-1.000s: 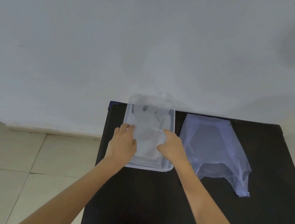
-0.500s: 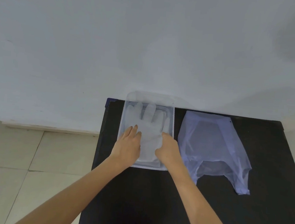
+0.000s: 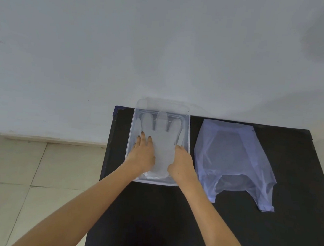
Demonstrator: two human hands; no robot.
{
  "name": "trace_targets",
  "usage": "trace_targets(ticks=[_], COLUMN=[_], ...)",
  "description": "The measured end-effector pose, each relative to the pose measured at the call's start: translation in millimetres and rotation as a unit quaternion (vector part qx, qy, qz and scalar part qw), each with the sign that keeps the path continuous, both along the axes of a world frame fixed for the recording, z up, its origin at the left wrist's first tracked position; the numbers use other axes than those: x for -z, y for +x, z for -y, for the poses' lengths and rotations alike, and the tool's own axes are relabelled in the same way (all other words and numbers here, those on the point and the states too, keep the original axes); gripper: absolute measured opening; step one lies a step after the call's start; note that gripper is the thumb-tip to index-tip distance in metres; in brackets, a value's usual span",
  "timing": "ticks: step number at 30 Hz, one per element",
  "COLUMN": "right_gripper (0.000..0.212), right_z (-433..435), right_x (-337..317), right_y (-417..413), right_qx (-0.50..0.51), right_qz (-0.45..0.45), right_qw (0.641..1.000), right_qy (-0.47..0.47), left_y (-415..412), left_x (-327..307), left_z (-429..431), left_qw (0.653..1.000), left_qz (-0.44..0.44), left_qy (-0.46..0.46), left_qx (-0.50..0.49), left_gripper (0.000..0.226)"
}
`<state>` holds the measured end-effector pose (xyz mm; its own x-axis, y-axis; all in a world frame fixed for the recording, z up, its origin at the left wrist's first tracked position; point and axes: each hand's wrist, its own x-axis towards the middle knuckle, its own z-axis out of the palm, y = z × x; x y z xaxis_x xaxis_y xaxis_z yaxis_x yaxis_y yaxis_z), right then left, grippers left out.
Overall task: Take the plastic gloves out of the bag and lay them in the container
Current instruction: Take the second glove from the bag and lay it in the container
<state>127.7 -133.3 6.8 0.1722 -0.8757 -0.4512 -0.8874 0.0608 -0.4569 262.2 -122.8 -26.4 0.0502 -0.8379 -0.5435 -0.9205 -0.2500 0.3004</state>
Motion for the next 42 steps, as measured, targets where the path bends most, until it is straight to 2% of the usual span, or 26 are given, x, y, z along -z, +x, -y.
trace_targets(ticks=[5,11,21,26,31,35,39,42], right_gripper=[0.041,0.048,0.056,0.048,0.039,0.024,0.027,0.033], right_z=[0.5,-0.8,-2.4,-8.7,-13.5,-7.9,-2.4,1.8], right_x=[2.5,5.5,2.1,-18.2,-40.5,-46.2,-44.3,-36.6], right_y=[0.4,2.4,2.2,-10.8,-31.6,-48.3,-58.6,-57.3], right_qx=[0.006,0.01,0.005,0.01,0.049,0.132,0.167,0.171], right_qz=[0.0,-0.015,-0.01,0.004,0.017,0.048,0.071,0.086], right_qw=[1.0,1.0,1.0,1.0,0.997,0.983,0.979,0.98], right_qy=[0.011,0.011,0.028,0.009,-0.064,-0.115,-0.097,-0.05], left_y=[0.0,-9.3,-13.3,-8.8,-1.8,6.5,10.5,9.1], left_x=[8.0,23.5,30.9,29.0,24.0,18.2,11.4,8.2], left_z=[1.3,-3.0,8.5,8.8,4.9,0.3,-1.3,-0.3], left_qw=[1.0,0.994,0.991,0.989,0.987,0.979,0.972,0.974], left_qz=[0.001,0.035,0.044,0.051,0.059,0.108,0.14,0.12], left_qy=[0.009,-0.037,-0.027,-0.034,-0.051,-0.067,-0.072,-0.086], left_qx=[-0.01,0.092,0.12,0.133,0.143,0.163,0.175,0.172], left_gripper=[0.074,0.079,0.087,0.086,0.087,0.081,0.077,0.076])
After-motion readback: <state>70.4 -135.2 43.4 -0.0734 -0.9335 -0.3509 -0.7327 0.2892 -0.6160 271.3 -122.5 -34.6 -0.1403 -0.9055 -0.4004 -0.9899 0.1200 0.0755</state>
